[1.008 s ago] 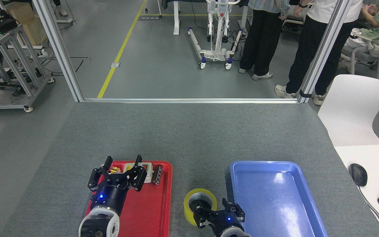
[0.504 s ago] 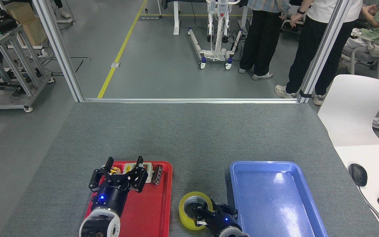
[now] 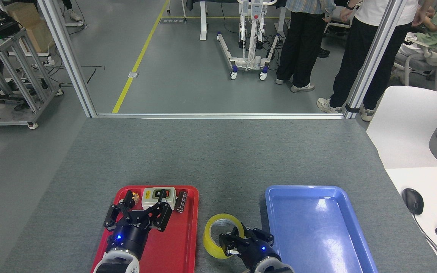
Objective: Place and move tape with both arms
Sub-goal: 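Carry the tape with the right gripper into the blue tray and lower it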
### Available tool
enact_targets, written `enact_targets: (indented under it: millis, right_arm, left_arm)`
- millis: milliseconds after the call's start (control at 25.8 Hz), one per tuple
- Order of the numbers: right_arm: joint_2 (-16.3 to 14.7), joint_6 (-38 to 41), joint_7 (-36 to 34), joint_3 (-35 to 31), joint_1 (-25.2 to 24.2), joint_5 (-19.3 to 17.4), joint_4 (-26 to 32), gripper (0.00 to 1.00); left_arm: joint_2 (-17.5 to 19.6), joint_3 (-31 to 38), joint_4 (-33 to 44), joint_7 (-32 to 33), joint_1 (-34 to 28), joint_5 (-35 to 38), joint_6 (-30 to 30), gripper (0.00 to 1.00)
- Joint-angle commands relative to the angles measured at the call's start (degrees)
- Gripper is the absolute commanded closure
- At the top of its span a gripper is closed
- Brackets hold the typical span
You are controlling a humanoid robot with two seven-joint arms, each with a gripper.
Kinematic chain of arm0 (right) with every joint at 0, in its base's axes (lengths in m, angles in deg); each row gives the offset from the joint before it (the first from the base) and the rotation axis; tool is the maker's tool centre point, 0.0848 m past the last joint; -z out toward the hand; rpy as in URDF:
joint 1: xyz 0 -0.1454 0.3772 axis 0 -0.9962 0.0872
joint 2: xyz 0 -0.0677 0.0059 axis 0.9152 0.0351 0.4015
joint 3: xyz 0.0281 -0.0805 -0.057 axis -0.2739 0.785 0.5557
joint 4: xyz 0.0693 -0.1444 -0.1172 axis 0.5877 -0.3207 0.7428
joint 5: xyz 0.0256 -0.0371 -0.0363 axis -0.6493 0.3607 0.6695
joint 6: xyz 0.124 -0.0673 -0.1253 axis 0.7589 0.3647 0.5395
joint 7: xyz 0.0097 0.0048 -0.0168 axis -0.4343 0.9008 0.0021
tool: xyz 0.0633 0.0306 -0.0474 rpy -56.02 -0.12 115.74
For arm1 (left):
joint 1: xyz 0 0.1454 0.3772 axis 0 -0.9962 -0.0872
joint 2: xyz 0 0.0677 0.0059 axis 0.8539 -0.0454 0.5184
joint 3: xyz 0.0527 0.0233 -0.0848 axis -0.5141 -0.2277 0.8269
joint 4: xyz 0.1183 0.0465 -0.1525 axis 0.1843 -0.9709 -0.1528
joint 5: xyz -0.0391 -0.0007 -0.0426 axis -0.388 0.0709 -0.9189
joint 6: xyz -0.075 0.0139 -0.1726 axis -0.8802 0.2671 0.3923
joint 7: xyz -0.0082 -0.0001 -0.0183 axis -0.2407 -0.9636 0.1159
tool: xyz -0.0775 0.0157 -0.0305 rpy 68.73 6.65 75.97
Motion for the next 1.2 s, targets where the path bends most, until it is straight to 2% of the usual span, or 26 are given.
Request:
enact_targets:
  millis: [0, 271, 426, 581, 736, 1047, 1163]
  right_arm:
    - [-1.87, 0.50, -0.06, -2.60, -0.28, -0.01, 2.91, 1.00]
    - [-6.18, 5.59, 1.88, -13.06, -3.09, -0.18, 6.87, 1.00]
    - [-9.43, 10.43, 1.88, -19.48, -4.50, -0.45, 7.04, 1.00]
    - [-10.31, 13.94, 1.88, -24.31, -6.17, -1.59, 6.95, 1.00]
    - [-12.68, 14.65, 1.79, -25.19, -6.52, -2.56, 5.11, 1.00]
    - [-12.94, 14.03, 1.70, -25.01, -6.43, -2.56, 0.71, 1.00]
    - [-13.91, 13.85, 1.44, -25.01, -6.08, -2.56, -0.25, 1.00]
  left_arm:
    - [-0.01, 0.00, 0.29, 0.05, -0.51, 0.00, 0.02, 0.00]
    - [0.17, 0.00, 0.29, 0.22, -1.48, 0.00, 0.02, 0.00]
    - [0.08, 0.00, 0.37, 0.14, -1.48, 0.00, 0.02, 0.00]
    - [0.08, 0.00, 0.37, -0.04, -1.48, 0.00, 0.02, 0.00]
    - [0.08, 0.00, 0.37, -0.04, -1.48, 0.00, 0.02, 0.00]
    - [0.08, 0.00, 0.29, -0.04, -1.48, 0.00, 0.02, 0.00]
    - [0.08, 0.00, 0.29, -0.04, -1.48, 0.00, 0.02, 0.00]
